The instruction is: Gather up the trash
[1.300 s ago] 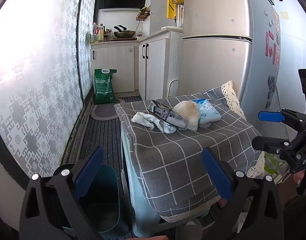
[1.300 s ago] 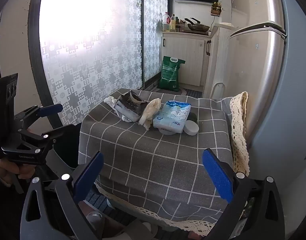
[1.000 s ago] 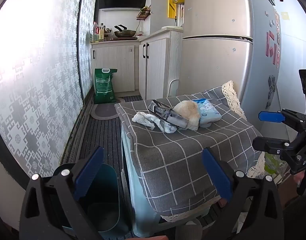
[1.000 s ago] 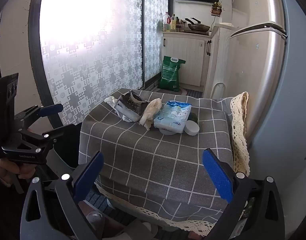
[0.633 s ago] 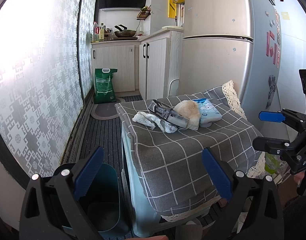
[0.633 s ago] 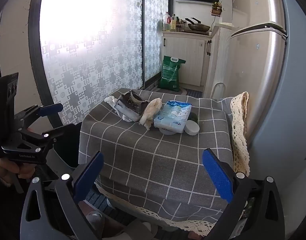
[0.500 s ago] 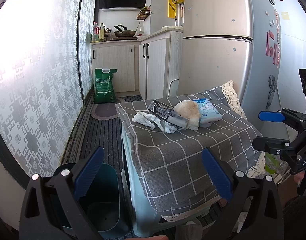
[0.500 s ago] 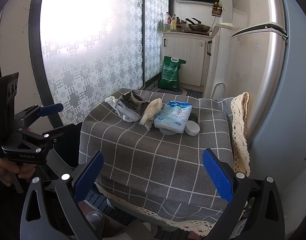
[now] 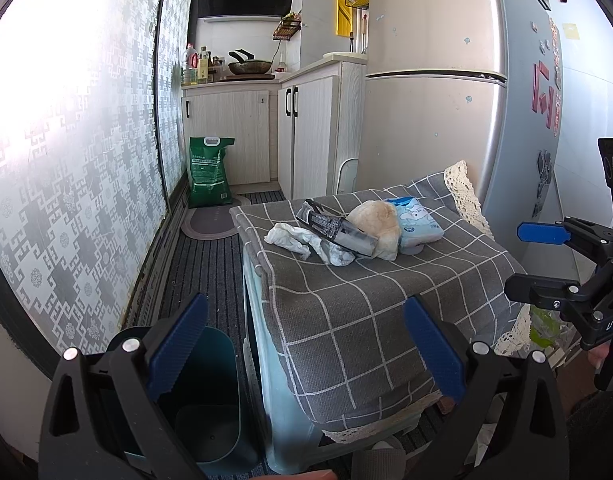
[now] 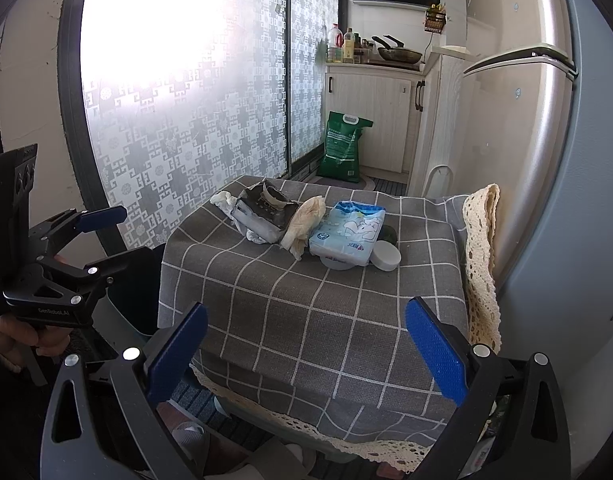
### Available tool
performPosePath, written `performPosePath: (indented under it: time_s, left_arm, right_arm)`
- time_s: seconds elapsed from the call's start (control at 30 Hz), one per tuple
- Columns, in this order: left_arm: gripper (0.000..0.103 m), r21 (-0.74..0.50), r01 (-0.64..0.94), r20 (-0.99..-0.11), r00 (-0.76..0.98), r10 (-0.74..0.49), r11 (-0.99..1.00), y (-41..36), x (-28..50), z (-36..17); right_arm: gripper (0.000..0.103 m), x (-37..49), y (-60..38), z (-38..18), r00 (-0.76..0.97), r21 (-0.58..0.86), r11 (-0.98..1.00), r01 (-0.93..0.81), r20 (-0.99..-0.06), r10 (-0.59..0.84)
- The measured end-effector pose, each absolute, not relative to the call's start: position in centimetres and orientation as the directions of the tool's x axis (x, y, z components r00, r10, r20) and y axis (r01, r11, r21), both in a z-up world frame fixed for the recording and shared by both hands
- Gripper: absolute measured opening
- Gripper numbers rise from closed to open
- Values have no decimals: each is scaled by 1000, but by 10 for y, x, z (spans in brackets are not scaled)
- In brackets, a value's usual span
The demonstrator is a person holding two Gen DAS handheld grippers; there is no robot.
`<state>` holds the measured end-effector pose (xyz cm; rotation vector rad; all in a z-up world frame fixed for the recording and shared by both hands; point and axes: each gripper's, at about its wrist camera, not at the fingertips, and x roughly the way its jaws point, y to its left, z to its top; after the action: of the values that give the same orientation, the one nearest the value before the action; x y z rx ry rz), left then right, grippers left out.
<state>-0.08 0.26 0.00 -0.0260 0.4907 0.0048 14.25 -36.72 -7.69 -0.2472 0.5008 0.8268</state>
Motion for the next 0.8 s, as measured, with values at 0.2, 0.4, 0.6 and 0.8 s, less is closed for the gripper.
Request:
performPosePath:
  time_s: [0.2,0.4,0.6,0.8]
  left_arm:
    - [100,-23,-10,-471,882,-2,1000,3,0,0]
    - [100,-23,-10,-471,882,-2,1000,3,0,0]
    - [100,-22,-10,-470,882,-1,1000,1,-1,1]
    - [100,-22,-10,-471,882,-2,1000,1,-1,1]
  right_arm:
    - [100,143,-367,-77,570,-16,657,-753,-515,641]
    - [100,143,-367,-77,571,-17,658,-753,-516,639]
    - [100,141,-366,-77,570,-20,657,-754,-516,639]
    - [100,141,-366,-77,570,-18,658,-753,-517,639]
